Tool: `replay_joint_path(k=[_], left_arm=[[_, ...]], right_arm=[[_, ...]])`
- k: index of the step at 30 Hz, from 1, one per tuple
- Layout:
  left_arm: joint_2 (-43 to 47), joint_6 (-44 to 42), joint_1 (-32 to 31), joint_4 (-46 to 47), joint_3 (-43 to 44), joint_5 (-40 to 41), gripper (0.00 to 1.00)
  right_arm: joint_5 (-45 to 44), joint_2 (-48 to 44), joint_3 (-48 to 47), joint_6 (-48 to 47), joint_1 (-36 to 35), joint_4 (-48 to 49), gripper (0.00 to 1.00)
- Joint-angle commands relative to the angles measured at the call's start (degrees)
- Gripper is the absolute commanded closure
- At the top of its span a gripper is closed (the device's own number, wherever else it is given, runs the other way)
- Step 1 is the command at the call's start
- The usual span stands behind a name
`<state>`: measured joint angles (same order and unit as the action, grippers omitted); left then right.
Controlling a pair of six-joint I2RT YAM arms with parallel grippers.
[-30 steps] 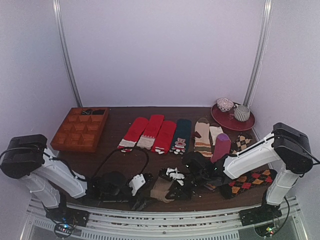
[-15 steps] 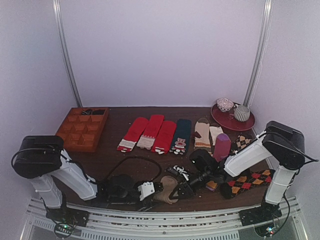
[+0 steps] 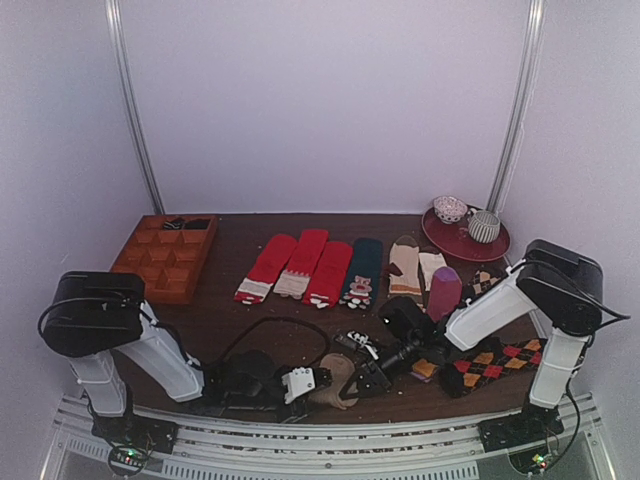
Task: Roll the socks
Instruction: Roll a pair of socks at the center of the board.
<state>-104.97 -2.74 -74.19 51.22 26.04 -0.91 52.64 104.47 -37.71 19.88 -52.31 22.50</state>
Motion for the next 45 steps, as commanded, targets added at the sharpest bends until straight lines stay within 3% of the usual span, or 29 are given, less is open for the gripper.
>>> replay_joint_path(k=[1,3,6,9,13,16,19,28,35,45], left_arm=[[0.7,-0.3,0.5,2.2,0.9,-1.8,0.55],[0.1,-0.1,0.7,0.7,2.1,-2.4,0.67],[-1.0,0.8,1.0,-0.4,3.0,-3.2,0.76],[-0.7,3.1,1.6,-1.6,2.9,-4.9,1.00],[-0.1,7.8,2.6,-5.1,2.4,-7.4,1.00],[-0.7,14.1,3.7,-9.3,2.3,-9.2,1.00],[-1.6,20.1,4.4,-13.9,1.9,-11.0,1.00],[-5.7,29.1,7.1,-23.6,1.8,-20.2,1.00],[-9.2,30.0,7.7,-27.5,2.8,-22.5,1.00],[-12.2,30.2,8.4,-27.2,3.3,-23.4,1.00]], right_arm=[[-5.4,5.0,3.1,0.3,0.0,-13.9,0.81],[-5.4,5.1,2.9,0.3,0.1,-14.0,0.81],[-5.3,5.3,2.5,0.2,0.2,-14.3,0.81],[-5.3,5.4,2.1,0.1,0.2,-14.5,0.80],[-6.6,4.6,1.2,-0.5,0.2,-15.0,0.76],[-10.1,0.3,0.3,-2.2,0.3,-15.2,0.62],[-14.7,-8.0,-0.2,-4.5,0.3,-13.8,0.56],[-30.0,-25.7,7.4,-23.8,-4.5,-1.9,0.36],[-31.1,-20.4,8.0,-29.2,-8.4,3.7,0.29],[-31.4,-15.2,6.1,-29.1,-11.4,-1.5,0.24]])
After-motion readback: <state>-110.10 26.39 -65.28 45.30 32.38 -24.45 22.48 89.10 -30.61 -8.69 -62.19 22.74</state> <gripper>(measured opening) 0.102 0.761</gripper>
